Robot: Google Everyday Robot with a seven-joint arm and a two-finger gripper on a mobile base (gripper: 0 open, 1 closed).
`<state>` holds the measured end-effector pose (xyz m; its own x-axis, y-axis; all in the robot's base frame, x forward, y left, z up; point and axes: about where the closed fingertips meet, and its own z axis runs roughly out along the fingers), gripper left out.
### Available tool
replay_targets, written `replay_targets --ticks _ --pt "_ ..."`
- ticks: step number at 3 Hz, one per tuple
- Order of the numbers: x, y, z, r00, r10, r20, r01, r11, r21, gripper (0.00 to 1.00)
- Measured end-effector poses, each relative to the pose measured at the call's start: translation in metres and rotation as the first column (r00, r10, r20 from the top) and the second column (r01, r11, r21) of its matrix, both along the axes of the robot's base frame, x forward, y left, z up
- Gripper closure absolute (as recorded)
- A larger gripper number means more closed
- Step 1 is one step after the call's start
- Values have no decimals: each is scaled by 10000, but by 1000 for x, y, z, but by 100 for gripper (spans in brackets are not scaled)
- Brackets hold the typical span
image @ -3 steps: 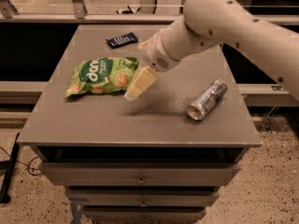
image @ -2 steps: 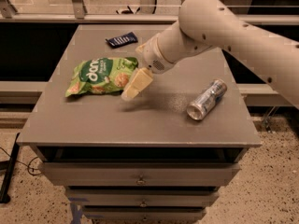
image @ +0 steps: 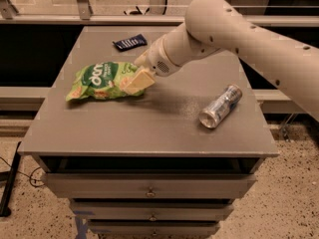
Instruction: Pick green rice chip bag
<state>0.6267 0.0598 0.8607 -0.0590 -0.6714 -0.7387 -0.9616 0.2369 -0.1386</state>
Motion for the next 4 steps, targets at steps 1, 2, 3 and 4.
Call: replay_targets --ticks 1,2,3,4 --pt "1 5 -1 9995 -215 -213 218 9997 131 65" --pt "1 5 -4 9984 -413 -382 419 9990 143 88" --pt "7 -6 14 9968 -757 -238 765 9965 336 100" --pt "16 -33 59 9932 -1127 286 1106 9917 653 100"
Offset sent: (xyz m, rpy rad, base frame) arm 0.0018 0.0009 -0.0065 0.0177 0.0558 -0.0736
